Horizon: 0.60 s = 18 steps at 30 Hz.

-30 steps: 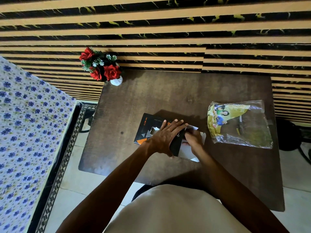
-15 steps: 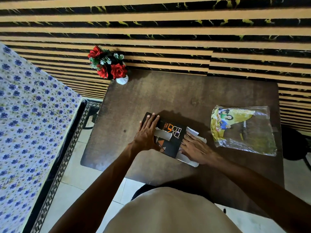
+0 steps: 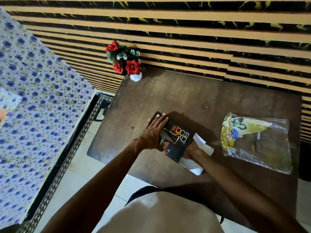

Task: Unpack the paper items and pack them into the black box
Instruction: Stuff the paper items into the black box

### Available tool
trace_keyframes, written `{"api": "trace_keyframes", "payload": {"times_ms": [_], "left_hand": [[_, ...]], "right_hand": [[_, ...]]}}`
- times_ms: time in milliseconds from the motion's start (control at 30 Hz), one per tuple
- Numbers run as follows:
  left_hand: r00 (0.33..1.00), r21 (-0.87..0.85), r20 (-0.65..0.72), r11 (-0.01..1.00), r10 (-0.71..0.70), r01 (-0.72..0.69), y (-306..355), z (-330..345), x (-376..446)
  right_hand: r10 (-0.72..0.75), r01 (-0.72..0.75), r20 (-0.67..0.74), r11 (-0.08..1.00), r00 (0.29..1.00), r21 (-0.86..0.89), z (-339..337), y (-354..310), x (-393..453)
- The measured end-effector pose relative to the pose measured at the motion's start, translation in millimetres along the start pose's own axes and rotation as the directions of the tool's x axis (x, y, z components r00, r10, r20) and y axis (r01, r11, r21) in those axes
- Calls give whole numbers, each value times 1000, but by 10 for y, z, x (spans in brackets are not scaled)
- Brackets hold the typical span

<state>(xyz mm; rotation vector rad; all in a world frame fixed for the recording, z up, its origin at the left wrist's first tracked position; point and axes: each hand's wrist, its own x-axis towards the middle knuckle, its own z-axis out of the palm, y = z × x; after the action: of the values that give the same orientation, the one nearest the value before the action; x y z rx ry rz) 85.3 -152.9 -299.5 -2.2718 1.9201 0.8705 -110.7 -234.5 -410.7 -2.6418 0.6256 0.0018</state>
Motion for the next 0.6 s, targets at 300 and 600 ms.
{"api": "trace_keyframes", "payload": {"times_ms": [300, 600], "left_hand": [[1000, -25, -5, 1000, 13, -13, 0, -9, -23], [1000, -26, -16, 1000, 17, -17, -2, -2, -31]], "right_hand": [[-182, 240, 292, 955, 939, -176, -558, -193, -525], [-228, 365, 371, 859, 900, -360, -750, -236, -514]]}}
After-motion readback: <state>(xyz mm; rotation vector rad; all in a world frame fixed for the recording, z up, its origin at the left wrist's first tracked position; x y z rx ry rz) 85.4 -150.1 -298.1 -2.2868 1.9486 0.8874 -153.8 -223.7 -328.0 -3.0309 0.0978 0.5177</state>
